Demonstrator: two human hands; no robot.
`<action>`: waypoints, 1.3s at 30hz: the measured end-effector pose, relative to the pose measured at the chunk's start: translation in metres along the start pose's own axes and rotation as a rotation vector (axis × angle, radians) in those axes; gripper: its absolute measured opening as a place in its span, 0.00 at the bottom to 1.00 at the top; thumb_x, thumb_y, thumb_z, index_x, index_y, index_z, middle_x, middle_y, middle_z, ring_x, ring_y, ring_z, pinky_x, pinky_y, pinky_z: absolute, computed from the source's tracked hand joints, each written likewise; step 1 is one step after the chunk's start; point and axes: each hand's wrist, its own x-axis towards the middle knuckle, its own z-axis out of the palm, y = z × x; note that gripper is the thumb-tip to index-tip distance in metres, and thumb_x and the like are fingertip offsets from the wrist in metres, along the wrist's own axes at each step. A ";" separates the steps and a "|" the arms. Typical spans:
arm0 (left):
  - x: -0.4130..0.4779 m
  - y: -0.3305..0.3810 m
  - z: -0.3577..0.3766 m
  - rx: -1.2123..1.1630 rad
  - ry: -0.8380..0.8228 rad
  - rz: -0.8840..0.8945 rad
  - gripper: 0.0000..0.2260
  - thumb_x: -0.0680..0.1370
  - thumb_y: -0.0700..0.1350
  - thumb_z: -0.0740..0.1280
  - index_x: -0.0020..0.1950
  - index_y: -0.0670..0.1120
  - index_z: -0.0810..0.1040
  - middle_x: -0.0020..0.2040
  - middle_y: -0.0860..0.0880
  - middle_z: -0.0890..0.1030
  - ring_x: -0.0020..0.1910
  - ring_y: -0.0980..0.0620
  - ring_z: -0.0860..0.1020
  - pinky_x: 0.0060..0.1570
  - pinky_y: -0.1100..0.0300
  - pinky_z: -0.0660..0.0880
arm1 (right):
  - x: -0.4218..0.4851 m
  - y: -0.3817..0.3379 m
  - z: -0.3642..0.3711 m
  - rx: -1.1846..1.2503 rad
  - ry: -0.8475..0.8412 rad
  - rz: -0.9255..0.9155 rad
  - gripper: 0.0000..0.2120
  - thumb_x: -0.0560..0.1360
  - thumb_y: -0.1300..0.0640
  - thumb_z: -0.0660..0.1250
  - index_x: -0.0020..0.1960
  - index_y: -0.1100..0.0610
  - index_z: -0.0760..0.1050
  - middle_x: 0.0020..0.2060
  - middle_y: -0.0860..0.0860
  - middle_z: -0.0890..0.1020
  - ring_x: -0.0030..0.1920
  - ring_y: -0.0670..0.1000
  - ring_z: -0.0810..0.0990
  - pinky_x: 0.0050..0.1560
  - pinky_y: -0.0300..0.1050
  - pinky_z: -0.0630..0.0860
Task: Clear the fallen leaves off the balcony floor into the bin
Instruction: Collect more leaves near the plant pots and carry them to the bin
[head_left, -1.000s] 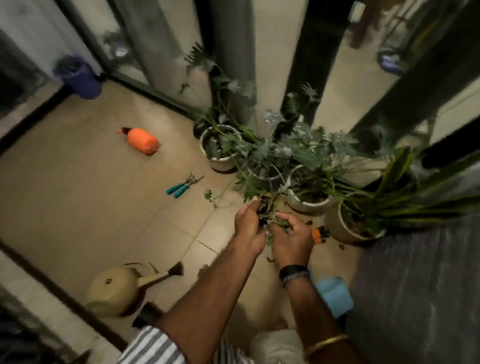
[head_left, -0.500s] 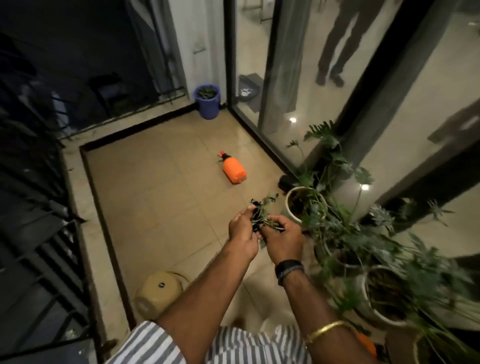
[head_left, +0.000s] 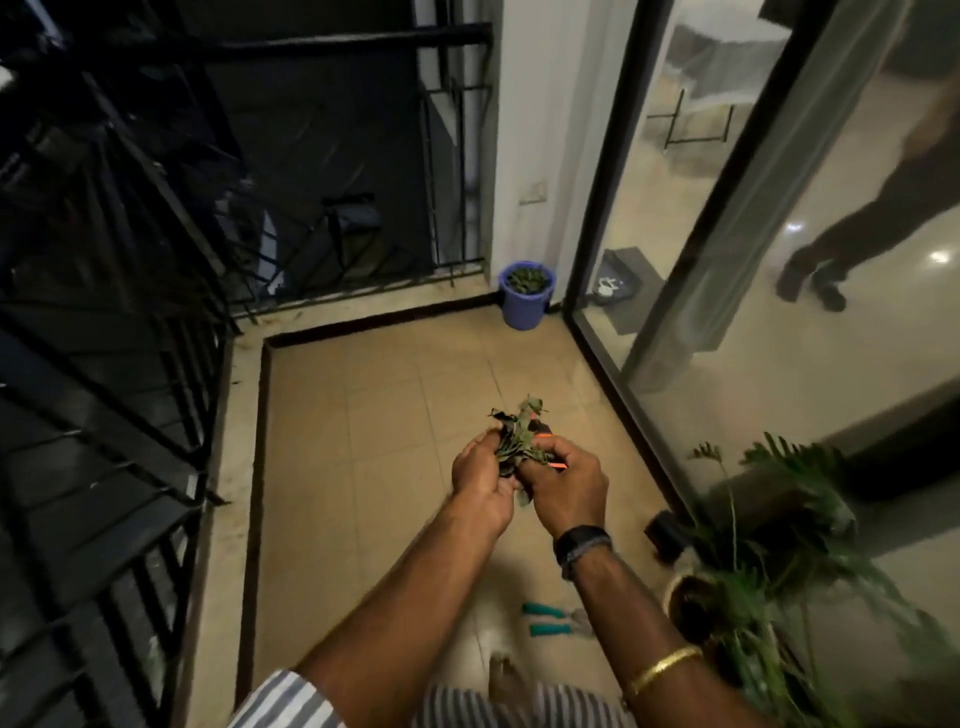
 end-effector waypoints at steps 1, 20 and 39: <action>0.015 0.012 0.015 -0.019 -0.003 0.013 0.11 0.83 0.38 0.59 0.62 0.37 0.77 0.49 0.40 0.82 0.40 0.46 0.80 0.29 0.59 0.78 | 0.023 -0.010 0.007 -0.003 -0.004 -0.008 0.10 0.63 0.55 0.74 0.44 0.48 0.85 0.42 0.44 0.85 0.45 0.49 0.84 0.49 0.52 0.82; 0.361 0.259 0.234 0.137 -0.044 -0.002 0.10 0.83 0.39 0.59 0.55 0.40 0.80 0.48 0.42 0.82 0.41 0.46 0.80 0.39 0.57 0.75 | 0.415 -0.165 0.197 0.061 0.070 0.098 0.09 0.66 0.62 0.73 0.41 0.49 0.84 0.35 0.44 0.85 0.39 0.47 0.83 0.40 0.39 0.78; 0.730 0.313 0.471 0.453 -0.041 -0.219 0.14 0.81 0.39 0.61 0.65 0.37 0.77 0.57 0.35 0.82 0.52 0.39 0.82 0.43 0.51 0.81 | 0.837 -0.150 0.274 0.054 0.077 0.346 0.05 0.72 0.64 0.72 0.39 0.55 0.83 0.30 0.52 0.83 0.29 0.49 0.81 0.30 0.42 0.79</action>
